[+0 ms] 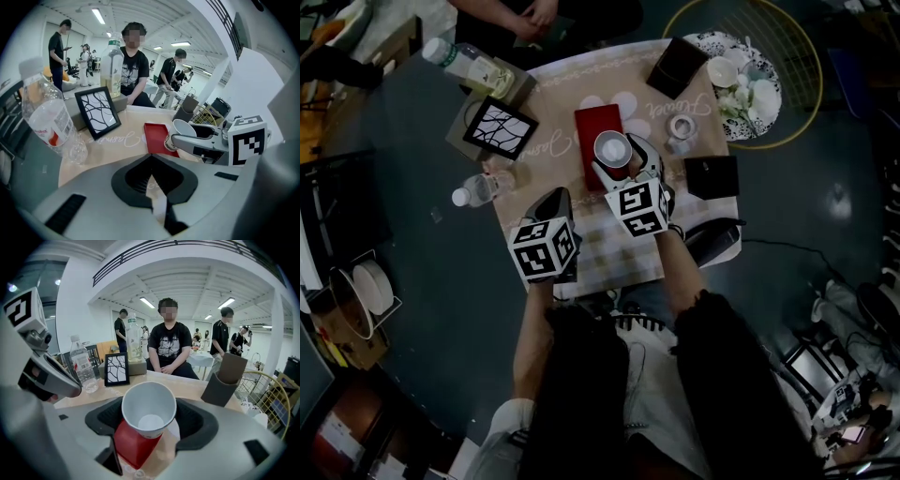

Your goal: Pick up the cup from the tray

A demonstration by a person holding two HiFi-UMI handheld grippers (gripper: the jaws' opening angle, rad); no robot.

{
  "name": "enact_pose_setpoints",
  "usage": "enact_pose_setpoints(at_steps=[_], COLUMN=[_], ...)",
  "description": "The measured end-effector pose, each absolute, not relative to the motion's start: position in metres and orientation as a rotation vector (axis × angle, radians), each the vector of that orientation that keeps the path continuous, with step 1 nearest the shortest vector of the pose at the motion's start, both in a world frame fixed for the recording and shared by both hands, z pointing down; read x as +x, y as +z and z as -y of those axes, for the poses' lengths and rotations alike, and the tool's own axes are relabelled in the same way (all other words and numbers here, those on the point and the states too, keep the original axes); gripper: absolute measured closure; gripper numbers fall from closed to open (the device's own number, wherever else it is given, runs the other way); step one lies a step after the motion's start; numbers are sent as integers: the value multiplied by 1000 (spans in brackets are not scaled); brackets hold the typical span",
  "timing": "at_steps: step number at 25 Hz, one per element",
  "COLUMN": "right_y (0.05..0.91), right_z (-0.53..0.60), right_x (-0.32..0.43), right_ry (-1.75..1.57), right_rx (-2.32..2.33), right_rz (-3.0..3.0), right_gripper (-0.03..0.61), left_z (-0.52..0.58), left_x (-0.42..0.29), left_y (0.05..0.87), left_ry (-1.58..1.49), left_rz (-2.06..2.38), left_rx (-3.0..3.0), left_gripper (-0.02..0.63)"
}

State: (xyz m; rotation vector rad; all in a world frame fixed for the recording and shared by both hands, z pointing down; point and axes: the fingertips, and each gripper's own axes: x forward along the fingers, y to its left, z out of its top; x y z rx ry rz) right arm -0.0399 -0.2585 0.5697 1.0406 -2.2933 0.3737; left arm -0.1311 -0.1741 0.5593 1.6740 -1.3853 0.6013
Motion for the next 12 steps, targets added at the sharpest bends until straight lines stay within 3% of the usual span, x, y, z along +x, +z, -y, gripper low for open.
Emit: enact_pose_setpoints(at_steps=[12], right_y=[565], right_z=[222], right_x=[20], right_ry=[419], right_rx=[1223], right_rz=[2196], right_gripper=[230], left_z=[161], left_x=[-95], left_y=[551], left_ry=[618], left_rz=[1281], left_rx=[1800], left_gripper=[606])
